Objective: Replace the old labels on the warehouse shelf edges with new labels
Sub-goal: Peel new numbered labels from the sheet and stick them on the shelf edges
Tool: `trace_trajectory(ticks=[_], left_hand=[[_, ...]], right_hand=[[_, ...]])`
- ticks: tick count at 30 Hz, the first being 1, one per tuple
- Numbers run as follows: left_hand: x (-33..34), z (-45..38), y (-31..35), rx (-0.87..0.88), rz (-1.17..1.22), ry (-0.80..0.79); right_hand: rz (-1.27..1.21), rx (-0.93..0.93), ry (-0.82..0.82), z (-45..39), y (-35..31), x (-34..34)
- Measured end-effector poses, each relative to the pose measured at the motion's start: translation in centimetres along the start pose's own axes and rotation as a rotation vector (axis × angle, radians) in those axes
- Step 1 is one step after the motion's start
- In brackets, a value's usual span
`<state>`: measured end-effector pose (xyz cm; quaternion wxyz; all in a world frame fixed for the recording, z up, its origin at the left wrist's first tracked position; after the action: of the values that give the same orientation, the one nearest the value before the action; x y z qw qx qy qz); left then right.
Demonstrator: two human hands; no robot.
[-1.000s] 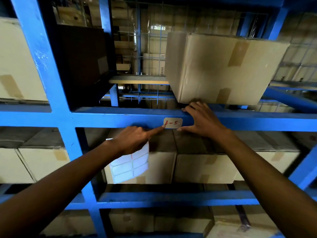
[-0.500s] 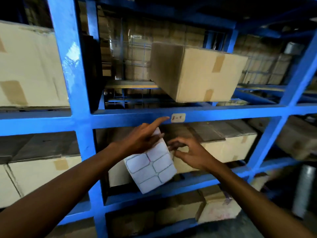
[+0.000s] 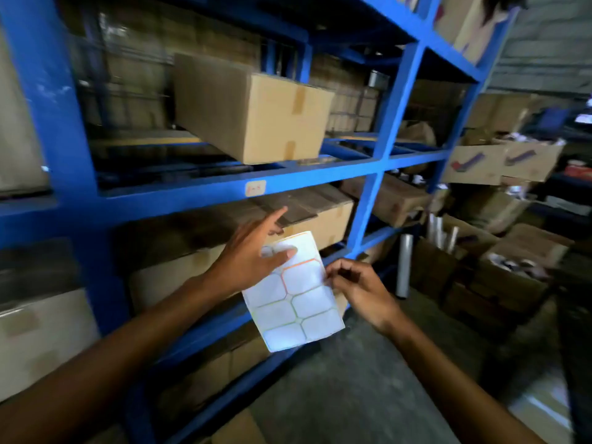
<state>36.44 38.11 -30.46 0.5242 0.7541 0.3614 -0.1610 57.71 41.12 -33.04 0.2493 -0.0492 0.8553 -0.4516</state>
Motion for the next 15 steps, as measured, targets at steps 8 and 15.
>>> trace_trajectory(ticks=[8,15], left_hand=[[13.3,4.7,8.2,-0.507,0.791,-0.458],[24.9,13.1,16.4,-0.387,0.721,-0.747]], right_hand=[[0.029,0.23,0.471,13.4,-0.6,-11.7],[0.199,0.495,0.783,29.8,-1.1,-18.7]])
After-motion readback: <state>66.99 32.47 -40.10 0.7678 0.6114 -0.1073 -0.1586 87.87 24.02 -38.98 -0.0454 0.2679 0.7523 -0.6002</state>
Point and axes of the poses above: each hand's wrist, its own z-axis away from the middle knuckle, its own x-axis out of the palm, y = z × x, the point moved 1 cm from there along -z, towards the middle knuckle, and after that the axes turned 11 degrees about -x, right-handed, at the moved point
